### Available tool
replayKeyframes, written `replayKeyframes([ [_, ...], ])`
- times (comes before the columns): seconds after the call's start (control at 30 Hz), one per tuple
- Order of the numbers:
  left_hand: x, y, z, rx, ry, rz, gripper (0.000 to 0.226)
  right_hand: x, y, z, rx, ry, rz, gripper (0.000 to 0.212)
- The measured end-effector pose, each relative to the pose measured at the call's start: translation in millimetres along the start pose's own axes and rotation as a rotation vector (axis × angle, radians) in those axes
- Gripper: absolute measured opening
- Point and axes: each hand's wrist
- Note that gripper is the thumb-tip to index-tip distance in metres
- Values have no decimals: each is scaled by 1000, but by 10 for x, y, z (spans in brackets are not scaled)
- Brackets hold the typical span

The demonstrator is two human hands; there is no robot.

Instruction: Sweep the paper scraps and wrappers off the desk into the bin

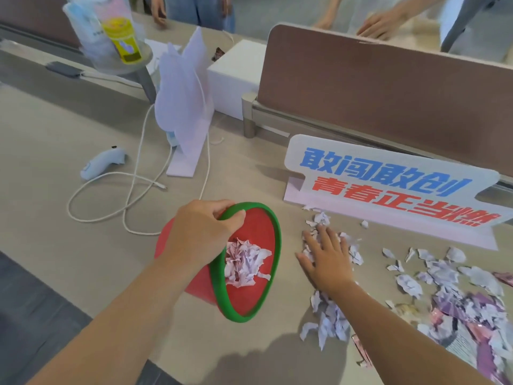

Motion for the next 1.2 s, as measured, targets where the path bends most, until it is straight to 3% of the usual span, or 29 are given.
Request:
replayKeyframes([
  [0.17, 28, 16, -24, 27, 3, -45, 39, 70, 19, 7, 190, 224, 2, 44],
  [0.23, 43, 24, -39, 28, 6, -44, 43, 38, -18, -41, 177, 188, -11, 37],
  [0.3, 54, 17, -55, 24, 18, -51, 44, 42, -17, -93, 131, 38, 1, 28],
  [0.37, 64, -11, -71, -6, 30, -56, 40, 76, -14, -183, 113, -50, 33, 35],
  [0.47, 95, -98, -63, -40, 37, -52, 22, 80, -257, -474, 256, 41, 135, 30],
  [0.53, 112, -148, -58, -58, 30, -33, 16, 24, -623, -664, 488, 206, 58, 20],
  [0.63, 114, -207, -79, -94, 14, 6, 26, -172, -1240, -975, 717, 328, -255, 20],
  [0.7, 121, -242, -118, -105, 7, 17, 21, -244, -1487, -1018, 605, 278, -426, 22],
  [0.77, 132, -275, -165, -115, 11, 2, 17, -253, -1606, -981, 472, 186, -483, 29],
  [0.93, 137, -298, -253, -143, 10, -13, 30, -311, -1620, -973, 525, 1, -537, 55],
  [1.07, 149, -297, -255, -140, -25, -10, 26, -358, -1467, -1131, 719, 98, -494, 32],
  [1.2, 157, -299, -245, -141, -47, -5, 17, -377, -1312, -1247, 841, -102, -435, 28],
])
Point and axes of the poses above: each hand's wrist, its own x-axis towards the middle knuckle, its own z-axis out of the palm, y = z × x
